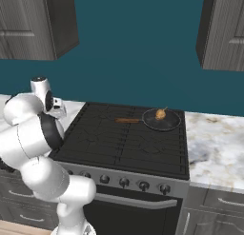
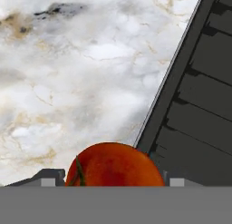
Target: Place the pan on the rear right burner on the stove. Then place the tomato and the onion in the pan and turn on the rear right burner.
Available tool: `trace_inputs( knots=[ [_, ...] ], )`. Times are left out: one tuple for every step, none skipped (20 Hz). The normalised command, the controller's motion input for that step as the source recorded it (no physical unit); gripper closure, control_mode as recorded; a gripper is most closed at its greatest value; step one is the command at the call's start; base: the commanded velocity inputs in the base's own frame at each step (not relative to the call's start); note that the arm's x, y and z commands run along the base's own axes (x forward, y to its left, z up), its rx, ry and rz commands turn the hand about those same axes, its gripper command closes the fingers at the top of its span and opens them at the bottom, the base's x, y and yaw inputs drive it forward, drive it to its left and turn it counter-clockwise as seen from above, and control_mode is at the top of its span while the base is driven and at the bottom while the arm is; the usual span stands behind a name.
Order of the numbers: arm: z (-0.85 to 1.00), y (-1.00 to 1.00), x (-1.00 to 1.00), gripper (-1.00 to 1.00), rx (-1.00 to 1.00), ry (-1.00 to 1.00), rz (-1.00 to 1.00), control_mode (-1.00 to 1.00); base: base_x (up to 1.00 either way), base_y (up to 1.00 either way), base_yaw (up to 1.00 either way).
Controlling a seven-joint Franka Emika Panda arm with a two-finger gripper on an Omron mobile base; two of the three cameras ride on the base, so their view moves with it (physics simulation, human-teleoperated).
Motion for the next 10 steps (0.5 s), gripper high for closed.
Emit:
trace_inputs(
  knots=[
    [0.34, -0.67, 0.13, 1.00, 0.00, 0.00, -0.08, -1.00, 0.00, 0.00, 0.00],
    [0.31, -0.67, 0.16, 1.00, 0.00, 0.00, -0.08, -1.00, 0.00, 0.00, 0.00],
    [0.29, -0.66, 0.22, 1.00, 0.00, 0.00, -0.09, -1.00, 0.00, 0.00, 0.00],
    [0.30, -0.64, 0.27, 1.00, 0.00, 0.00, -0.10, -1.00, 0.00, 0.00, 0.00],
    [0.29, -0.69, 0.26, 1.00, 0.00, 0.00, -0.10, -1.00, 0.00, 0.00, 0.00],
    [0.26, -0.70, 0.31, 1.00, 0.00, 0.00, -0.11, -1.00, 0.00, 0.00, 0.00],
    [0.26, -0.75, 0.32, 1.00, 0.00, 0.00, -0.11, -1.00, 0.00, 0.00, 0.00],
    [0.21, -0.74, 0.34, 1.00, 0.00, 0.00, -0.12, -1.00, 0.00, 0.00, 0.00],
    [0.23, -0.76, 0.35, 1.00, 0.00, 0.00, -0.13, -1.00, 0.00, 0.00, 0.00],
    [0.19, -0.74, 0.36, 1.00, 0.00, 0.00, -0.13, -1.00, 0.00, 0.00, 0.00]
  ],
)
